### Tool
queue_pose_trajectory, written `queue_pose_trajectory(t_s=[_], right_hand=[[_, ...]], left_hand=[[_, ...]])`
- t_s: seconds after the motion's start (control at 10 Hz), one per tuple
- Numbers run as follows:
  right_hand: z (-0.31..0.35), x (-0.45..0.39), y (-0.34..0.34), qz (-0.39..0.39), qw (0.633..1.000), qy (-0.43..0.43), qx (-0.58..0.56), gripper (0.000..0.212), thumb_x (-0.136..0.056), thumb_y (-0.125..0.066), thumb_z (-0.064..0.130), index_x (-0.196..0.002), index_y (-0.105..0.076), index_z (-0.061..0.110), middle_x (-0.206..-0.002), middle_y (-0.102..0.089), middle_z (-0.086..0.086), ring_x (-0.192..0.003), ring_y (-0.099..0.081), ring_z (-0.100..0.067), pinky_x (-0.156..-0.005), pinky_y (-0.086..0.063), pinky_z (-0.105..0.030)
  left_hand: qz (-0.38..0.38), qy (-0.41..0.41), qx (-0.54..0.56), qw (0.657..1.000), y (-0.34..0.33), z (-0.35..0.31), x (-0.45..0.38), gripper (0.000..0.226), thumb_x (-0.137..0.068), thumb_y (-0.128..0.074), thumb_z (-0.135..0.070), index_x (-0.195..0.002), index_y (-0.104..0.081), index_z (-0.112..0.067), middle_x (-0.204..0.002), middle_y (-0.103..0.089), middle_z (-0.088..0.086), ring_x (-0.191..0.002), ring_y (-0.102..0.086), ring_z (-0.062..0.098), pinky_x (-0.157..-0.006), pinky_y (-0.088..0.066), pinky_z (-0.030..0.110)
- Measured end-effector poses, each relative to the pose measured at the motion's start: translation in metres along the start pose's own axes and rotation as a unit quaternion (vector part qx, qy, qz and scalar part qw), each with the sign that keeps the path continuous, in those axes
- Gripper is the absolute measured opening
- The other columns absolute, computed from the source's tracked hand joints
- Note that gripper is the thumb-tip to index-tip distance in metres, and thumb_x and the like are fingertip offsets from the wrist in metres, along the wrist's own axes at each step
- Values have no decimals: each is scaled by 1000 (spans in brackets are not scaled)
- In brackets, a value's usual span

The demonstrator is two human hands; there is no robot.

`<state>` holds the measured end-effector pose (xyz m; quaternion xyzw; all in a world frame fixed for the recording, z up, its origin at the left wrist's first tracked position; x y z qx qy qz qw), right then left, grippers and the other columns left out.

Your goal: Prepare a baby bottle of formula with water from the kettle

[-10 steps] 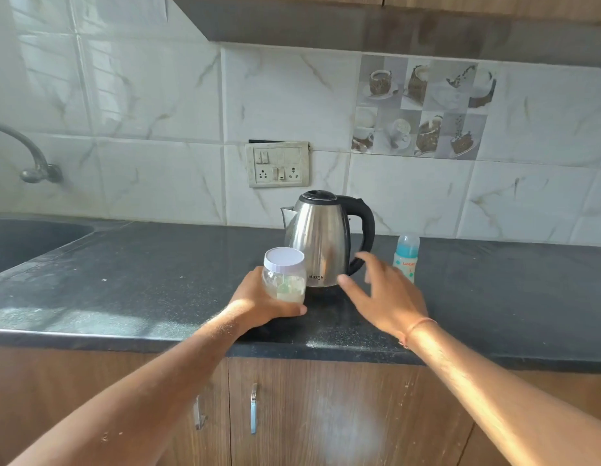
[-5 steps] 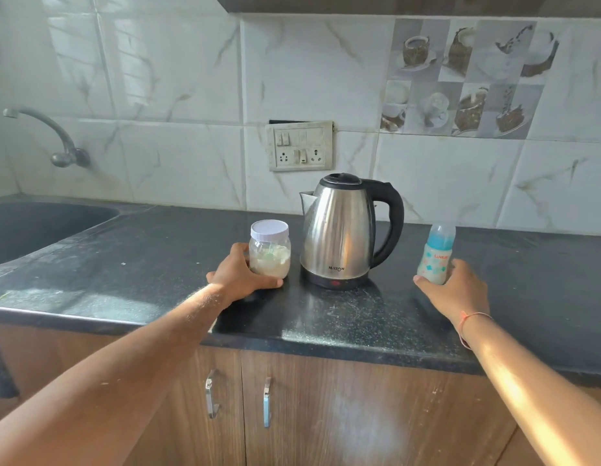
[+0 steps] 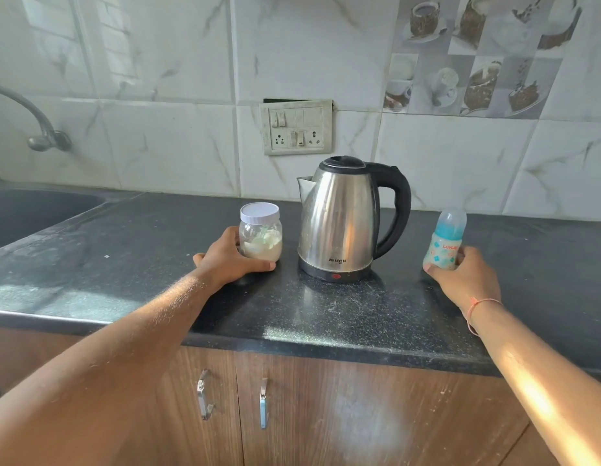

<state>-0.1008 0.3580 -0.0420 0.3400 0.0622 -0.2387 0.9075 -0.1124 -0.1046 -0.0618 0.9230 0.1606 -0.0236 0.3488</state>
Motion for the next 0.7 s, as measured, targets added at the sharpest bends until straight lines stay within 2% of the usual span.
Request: queue_pose_trajectory(t_s=[0.1, 0.2, 0.3, 0.6, 0.7], right_hand=[[1, 1, -1, 4, 1000, -4, 0, 67, -94, -85, 38, -149, -52, 16, -148, -68, -10, -127, -69, -35, -100, -58, -48], [1, 1, -1, 1, 1000, 0, 6, 66, -95, -85, 39, -148, -52, 17, -147, -68, -8, -126, -69, -35, -100, -59, -49], [1, 1, -1, 1, 1000, 4, 10, 63, -95, -83, 40, -147, -53, 19, -145, -69, -7, -126, -70, -34, -99, -59, -49], [1, 3, 1, 4, 1000, 1, 27, 57, -97, -81, 42, -144, -56, 20, -140, -71, -5, -122, -71, -32, -97, -58, -45], [3, 0, 0, 1, 999, -4, 33, 59, -96, -81, 44, -143, -56, 20, -139, -72, -6, -120, -71, -33, -94, -58, -44]], left_hand=[[-16, 19, 12, 1000, 1, 2, -3, 109, -41, -93, -78, -135, -53, -40, -119, -73, -19, -118, -64, 16, -122, -28, 58], [-19, 24, 14, 999, 0, 2, -5, 107, -42, -90, -78, -134, -52, -40, -120, -72, -15, -120, -64, 20, -121, -31, 54], [-40, 27, -7, 999, 1, 2, -5, 95, -59, -95, -72, -136, -52, -39, -123, -72, -12, -123, -62, 23, -113, -27, 50], [-44, 19, -25, 999, 1, -2, -2, 85, -66, -91, -73, -135, -54, -39, -120, -74, -13, -123, -64, 25, -113, -28, 53], [-36, 11, -53, 998, 1, -7, 0, 89, -60, -81, -84, -134, -52, -45, -118, -75, -13, -121, -68, 26, -110, -29, 53]])
Point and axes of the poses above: each hand's wrist, its own x-axis away from the middle knuckle, its own y-axis out of the back of the hand, z = x × y, the point moved 3 cm from there along -x, towards the middle knuckle
